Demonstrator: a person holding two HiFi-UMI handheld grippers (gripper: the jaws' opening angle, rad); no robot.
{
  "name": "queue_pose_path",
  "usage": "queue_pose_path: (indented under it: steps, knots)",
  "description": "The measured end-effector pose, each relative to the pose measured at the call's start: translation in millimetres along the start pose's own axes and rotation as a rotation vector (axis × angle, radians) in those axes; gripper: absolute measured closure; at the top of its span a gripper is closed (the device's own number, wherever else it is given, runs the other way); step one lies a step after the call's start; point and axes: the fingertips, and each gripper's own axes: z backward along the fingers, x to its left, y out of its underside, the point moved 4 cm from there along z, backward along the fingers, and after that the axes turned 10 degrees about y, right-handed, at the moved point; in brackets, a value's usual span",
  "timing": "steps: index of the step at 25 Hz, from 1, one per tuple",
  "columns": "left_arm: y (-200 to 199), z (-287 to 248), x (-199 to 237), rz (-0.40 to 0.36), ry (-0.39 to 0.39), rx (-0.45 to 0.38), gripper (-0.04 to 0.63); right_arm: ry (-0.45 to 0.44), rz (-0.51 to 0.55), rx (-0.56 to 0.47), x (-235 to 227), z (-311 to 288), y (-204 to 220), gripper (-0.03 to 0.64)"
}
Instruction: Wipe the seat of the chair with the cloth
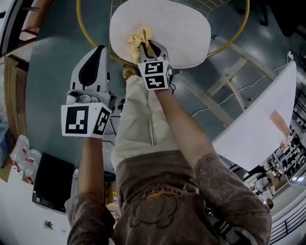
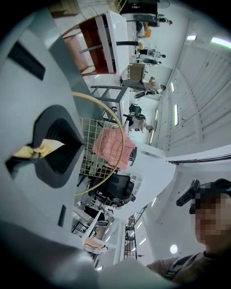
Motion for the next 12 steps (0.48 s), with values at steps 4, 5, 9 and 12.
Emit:
queue_pose_path:
  steps: [4, 5, 9, 12]
  knots:
    - [1.5, -2.5, -5.6, -0.008, 0.016, 0.009, 0.586, 0.035, 0.028, 0.001, -27.9, 4.0, 9.9, 0.525]
    - [1.9, -3.0, -6.7, -0.01, 0.019, 0.011, 0.586, 0.047, 0.029, 0.005, -34.8, 5.6, 13.3, 0.525]
    - [3.5, -8.0, -13.3, -0.018, 0.036, 0.021, 0.586, 0.083, 0.03, 0.02, -57.8, 13.4, 30.2, 0.525]
    - [3.4, -12.1, -20.9, -0.027, 0.054, 0.028, 0.586, 0.111, 0.039, 0.027, -72.5, 20.2, 43.4, 0.526]
